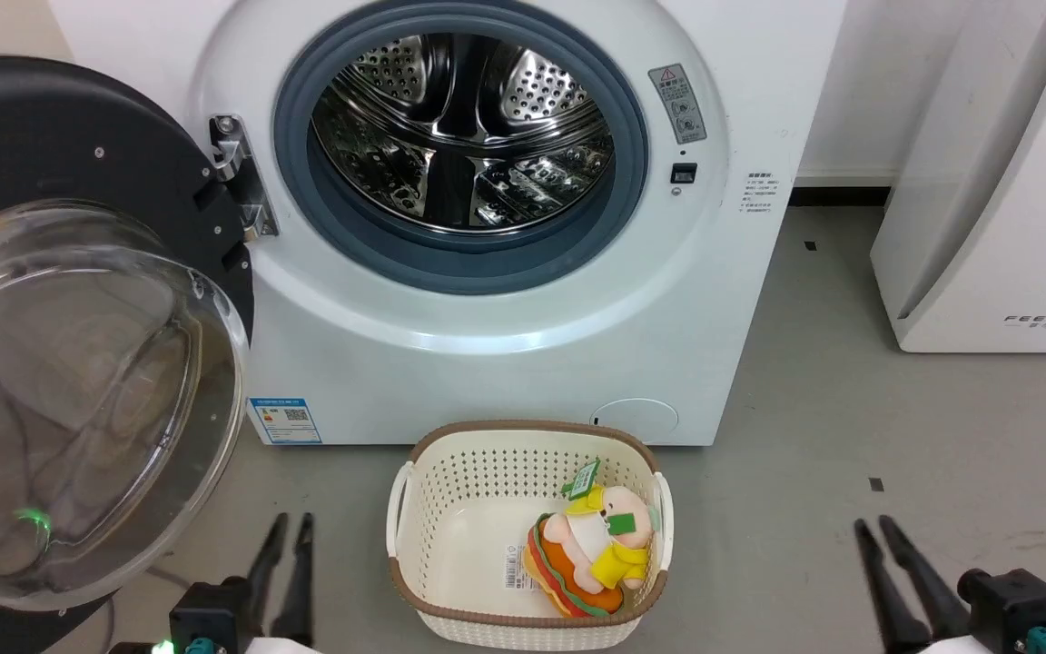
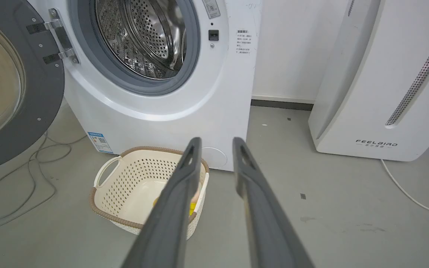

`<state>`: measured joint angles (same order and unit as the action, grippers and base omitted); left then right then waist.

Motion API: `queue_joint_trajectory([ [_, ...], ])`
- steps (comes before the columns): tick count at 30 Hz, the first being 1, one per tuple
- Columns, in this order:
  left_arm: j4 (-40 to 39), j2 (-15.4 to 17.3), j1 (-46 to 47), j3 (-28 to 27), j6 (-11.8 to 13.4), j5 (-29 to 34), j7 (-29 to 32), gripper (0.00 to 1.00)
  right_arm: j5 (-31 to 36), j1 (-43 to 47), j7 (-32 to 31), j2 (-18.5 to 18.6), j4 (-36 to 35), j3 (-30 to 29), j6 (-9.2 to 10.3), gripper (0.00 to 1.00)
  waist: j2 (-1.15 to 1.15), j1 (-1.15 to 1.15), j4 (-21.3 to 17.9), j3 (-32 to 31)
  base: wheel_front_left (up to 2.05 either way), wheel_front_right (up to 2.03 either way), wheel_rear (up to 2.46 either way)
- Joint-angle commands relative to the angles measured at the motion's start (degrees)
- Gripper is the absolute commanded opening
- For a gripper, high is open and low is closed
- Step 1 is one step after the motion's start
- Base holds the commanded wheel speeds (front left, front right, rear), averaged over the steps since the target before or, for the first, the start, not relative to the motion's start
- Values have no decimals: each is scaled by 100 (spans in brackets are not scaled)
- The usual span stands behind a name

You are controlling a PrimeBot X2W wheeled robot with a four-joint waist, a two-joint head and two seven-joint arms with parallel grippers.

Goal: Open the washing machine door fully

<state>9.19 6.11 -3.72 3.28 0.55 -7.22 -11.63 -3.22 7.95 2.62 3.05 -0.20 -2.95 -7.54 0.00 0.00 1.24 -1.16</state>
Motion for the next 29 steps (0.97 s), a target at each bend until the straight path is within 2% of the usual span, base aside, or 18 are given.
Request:
queue_joint_trajectory([
  [1,-3,-1,1,0,0,2,5,0,1,-2,-1,1,0,-4,0,0,0,0,-1,1,0,0,0],
  [29,-223,-78,90,-79,-13,175,283,0,78,-193,-64,-3,5,68,1,0,0,0,-30,28,0,0,0],
])
